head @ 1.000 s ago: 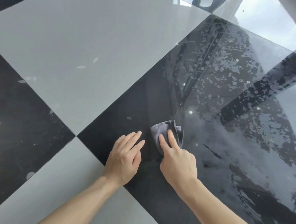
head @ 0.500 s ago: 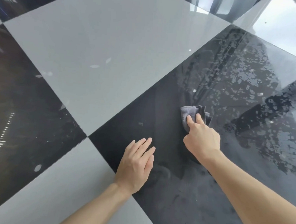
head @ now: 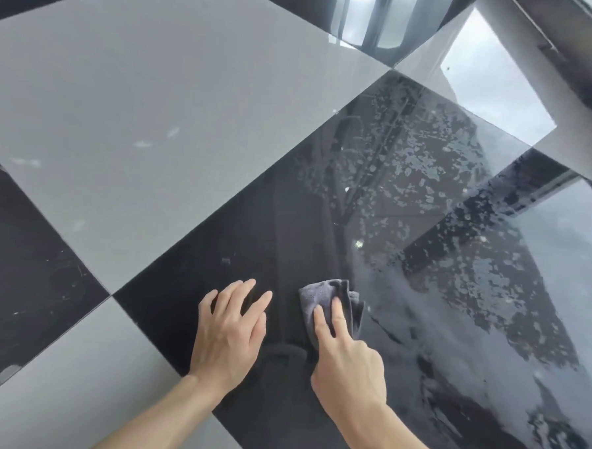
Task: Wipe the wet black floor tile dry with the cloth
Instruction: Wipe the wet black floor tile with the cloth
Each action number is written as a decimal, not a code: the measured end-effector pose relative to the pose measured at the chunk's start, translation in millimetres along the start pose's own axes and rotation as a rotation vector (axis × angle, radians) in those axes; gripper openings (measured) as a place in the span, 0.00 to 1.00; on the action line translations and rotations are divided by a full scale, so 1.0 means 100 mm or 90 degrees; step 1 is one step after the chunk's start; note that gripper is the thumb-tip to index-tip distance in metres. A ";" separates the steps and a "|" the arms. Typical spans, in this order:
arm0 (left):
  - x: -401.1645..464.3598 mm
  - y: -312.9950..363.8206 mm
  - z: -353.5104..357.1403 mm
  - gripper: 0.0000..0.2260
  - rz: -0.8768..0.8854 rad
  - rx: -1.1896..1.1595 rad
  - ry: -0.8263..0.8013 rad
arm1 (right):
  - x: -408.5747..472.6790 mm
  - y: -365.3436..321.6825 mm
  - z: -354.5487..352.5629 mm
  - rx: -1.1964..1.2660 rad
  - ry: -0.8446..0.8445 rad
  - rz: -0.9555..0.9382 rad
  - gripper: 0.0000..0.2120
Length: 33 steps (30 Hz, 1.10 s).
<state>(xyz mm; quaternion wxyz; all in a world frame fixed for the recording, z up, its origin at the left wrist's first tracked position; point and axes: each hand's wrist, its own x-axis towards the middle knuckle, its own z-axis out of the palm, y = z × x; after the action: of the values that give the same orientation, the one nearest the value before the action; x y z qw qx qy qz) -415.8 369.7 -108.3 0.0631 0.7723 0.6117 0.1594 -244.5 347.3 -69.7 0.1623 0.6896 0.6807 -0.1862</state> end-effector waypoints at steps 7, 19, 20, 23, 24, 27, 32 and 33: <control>-0.02 0.01 0.02 0.17 -0.009 0.029 -0.013 | 0.51 0.10 -0.29 0.011 0.089 0.004 0.35; -0.01 0.02 0.03 0.16 -0.023 0.017 -0.011 | 1.16 0.33 -0.66 0.008 0.111 0.024 0.33; -0.01 0.03 0.03 0.17 -0.023 0.015 -0.013 | 1.14 0.33 -0.65 0.009 0.111 0.022 0.33; 0.00 0.03 0.02 0.17 -0.017 0.001 -0.007 | 0.96 0.34 -0.54 -0.003 0.116 0.028 0.35; 0.00 0.03 0.02 0.17 -0.013 -0.016 0.004 | 0.85 0.35 -0.47 -0.016 0.124 0.029 0.36; 0.02 0.08 0.02 0.18 0.016 -0.099 0.041 | 0.45 0.35 -0.24 -0.059 0.126 0.033 0.38; 0.12 0.41 0.07 0.18 0.049 -0.136 -0.012 | -0.16 0.40 -0.01 -0.003 0.094 0.038 0.41; 0.14 0.46 0.08 0.18 0.045 -0.128 -0.037 | -0.25 0.40 -0.02 0.011 0.123 0.025 0.42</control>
<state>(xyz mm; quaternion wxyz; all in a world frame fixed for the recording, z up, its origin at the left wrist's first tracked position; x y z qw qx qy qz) -367.9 372.2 -99.9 0.1522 0.7875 0.5627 0.2001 -204.8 325.6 -56.8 0.0935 0.7188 0.6781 -0.1217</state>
